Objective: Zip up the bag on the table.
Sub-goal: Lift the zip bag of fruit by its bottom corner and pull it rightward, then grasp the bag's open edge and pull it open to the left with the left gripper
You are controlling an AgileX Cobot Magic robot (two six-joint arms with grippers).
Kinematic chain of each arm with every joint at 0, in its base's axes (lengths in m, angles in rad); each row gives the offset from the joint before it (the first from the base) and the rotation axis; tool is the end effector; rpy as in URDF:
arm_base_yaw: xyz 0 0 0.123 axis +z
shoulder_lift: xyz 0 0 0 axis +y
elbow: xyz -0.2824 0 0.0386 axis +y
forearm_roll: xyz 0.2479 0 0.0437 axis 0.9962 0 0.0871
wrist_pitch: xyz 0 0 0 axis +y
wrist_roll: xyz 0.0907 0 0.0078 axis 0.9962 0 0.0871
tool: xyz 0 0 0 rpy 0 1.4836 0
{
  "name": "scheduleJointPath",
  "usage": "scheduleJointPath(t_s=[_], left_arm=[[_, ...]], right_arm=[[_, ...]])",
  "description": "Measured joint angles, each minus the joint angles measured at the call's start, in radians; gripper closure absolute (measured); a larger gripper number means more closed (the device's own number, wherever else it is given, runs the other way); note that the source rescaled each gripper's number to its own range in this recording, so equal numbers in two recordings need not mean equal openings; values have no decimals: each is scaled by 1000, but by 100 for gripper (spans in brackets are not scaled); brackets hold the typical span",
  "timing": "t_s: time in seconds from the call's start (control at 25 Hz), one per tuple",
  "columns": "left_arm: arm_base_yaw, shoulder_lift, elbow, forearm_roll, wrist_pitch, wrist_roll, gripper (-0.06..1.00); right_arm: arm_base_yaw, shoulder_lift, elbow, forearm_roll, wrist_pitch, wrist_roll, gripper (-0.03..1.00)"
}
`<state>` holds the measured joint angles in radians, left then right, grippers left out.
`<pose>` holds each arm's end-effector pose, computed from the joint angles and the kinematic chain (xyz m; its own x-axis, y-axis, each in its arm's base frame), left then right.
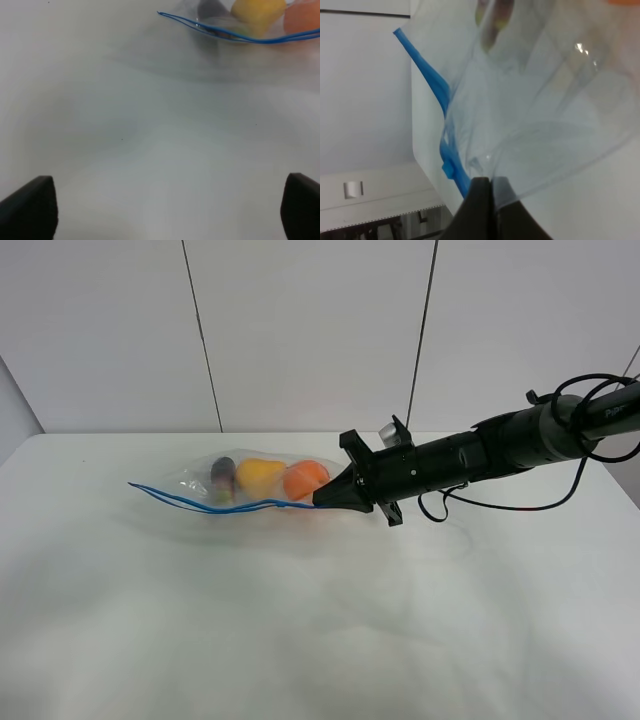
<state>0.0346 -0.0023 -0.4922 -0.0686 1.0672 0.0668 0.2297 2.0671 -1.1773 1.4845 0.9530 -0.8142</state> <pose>-0.0045 -0.0056 0.2746 -0.4646 0.0175 -0.8853 0.0342 0.9994 0.0018 0.3633 0.1610 0.1456 -0.9858 0.1119 -0.1248 -0.0566 0.4785 0.8763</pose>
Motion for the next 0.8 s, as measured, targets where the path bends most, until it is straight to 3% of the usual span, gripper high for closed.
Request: scheduleJointPath(t_s=[0.8], left_arm=[[0, 0, -2, 0, -6, -1, -6]], right_arm=[[-31, -14, 0, 7, 52, 1, 96]])
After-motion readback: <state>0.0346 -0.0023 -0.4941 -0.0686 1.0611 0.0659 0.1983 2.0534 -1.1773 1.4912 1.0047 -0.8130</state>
